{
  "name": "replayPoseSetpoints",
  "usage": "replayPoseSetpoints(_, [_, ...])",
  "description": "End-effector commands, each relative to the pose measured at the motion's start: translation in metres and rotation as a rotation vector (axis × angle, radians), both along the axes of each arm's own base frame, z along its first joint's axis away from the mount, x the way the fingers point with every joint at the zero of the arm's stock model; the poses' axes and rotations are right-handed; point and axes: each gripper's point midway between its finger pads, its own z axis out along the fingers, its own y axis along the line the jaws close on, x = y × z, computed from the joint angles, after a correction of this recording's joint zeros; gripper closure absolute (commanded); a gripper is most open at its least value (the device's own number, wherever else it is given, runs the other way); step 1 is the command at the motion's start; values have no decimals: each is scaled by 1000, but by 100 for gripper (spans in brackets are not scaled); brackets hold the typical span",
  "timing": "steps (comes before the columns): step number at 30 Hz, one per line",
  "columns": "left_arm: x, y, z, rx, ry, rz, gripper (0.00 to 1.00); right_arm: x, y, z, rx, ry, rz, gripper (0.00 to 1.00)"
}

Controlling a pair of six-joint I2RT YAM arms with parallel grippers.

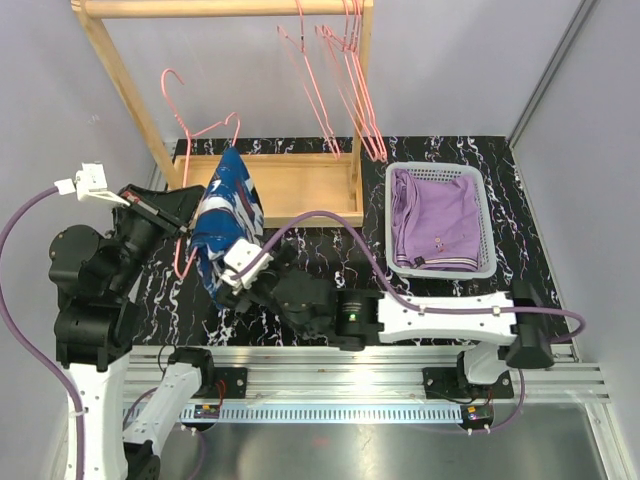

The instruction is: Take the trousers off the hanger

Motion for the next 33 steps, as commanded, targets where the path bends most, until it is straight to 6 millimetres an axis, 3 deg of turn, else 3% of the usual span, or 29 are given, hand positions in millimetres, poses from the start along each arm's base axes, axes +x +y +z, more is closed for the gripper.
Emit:
replayPoseSetpoints(1, [-24,5,60,-57,-158,15,100,25,-5,71,225,-51,-151,1])
replayPoseSetpoints(10, [-27,2,70,-64,-176,-2,100,56,7,53,236,19,-176,6])
replayPoseSetpoints(19, [-19,2,75,-84,-165,2,100,52,21,39,217,37,-99,9])
replayPoseSetpoints(26, [-28,3,88,-97,-169,-2,100,70,24,27,149,-60,-201,8])
replayPoseSetpoints(33, [-41,-2,98,-94,-203,-41,100,82,21,23,132,-146,-237,23])
